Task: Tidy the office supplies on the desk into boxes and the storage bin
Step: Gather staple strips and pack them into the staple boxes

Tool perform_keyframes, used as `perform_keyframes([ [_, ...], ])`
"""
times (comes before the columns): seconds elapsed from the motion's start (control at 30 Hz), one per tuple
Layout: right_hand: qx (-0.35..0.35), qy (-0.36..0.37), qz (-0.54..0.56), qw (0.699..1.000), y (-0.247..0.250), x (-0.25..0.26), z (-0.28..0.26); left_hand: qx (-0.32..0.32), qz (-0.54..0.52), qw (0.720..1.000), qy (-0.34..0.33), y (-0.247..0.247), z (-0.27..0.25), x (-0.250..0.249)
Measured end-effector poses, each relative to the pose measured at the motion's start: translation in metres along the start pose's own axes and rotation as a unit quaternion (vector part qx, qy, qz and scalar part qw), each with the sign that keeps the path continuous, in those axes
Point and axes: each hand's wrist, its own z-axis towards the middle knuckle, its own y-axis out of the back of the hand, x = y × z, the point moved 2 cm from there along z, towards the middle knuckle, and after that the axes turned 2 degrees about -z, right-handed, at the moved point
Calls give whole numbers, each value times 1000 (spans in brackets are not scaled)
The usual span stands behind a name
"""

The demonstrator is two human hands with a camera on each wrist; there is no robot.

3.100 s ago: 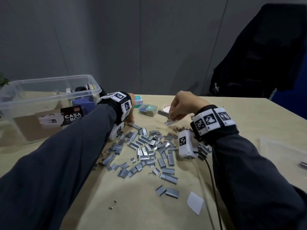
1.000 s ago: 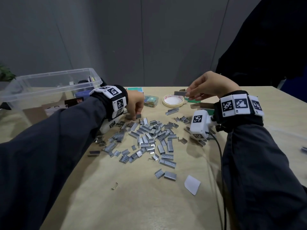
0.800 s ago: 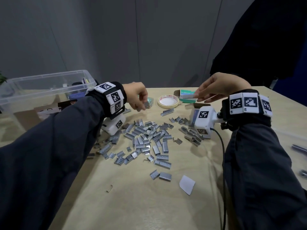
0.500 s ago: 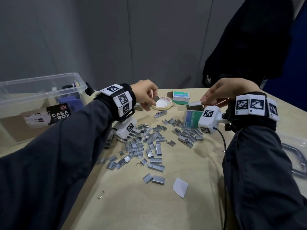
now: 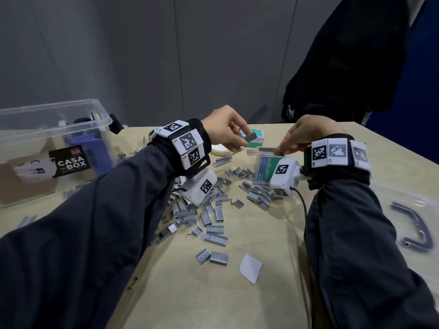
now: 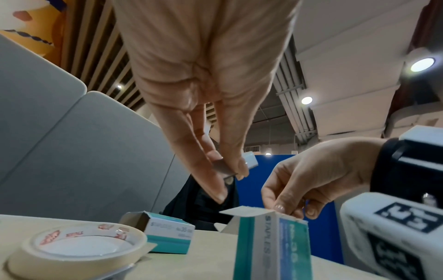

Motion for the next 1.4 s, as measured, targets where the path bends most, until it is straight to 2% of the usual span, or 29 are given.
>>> perform_keyframes([
  [0.1,-8,-3,-33,999,0,-1,2,15,-35,999,5,-1,-2,-4],
  [0.2,-15,63,19,998,9,-2,-7,8,-80,997,4,-4,0,-9],
  [0.33,58,134,91,985,17,6,-23,1,-105,994,17,-16,8,-13],
  [0.5,67,113,66,989,17,4,-22,-7,-144,989,29,-24,13,-18],
  [0.7,38,121,59,990,15,0,-16,-68,-205,976,40,-32,14,-14],
  [0.8,45,115,36,992,18,-6,-15,-95,-168,980,35,-34,15,-11],
  [0.93,37,105,7,994,19,-10,-14,-185,-54,979,70,-26,16,-3],
  [1.0,39,100,-10,994,18,-8,-14,-160,-15,980,114,-24,17,3],
  [1.1,37,95,-42,994,17,-5,-14,-51,-3,983,177,-29,12,3],
  [1.17,34,93,-52,994,16,-3,-12,-7,-18,982,186,-34,8,-3],
  [1.4,34,76,-63,995,9,4,-6,5,-34,984,174,-46,8,-9],
])
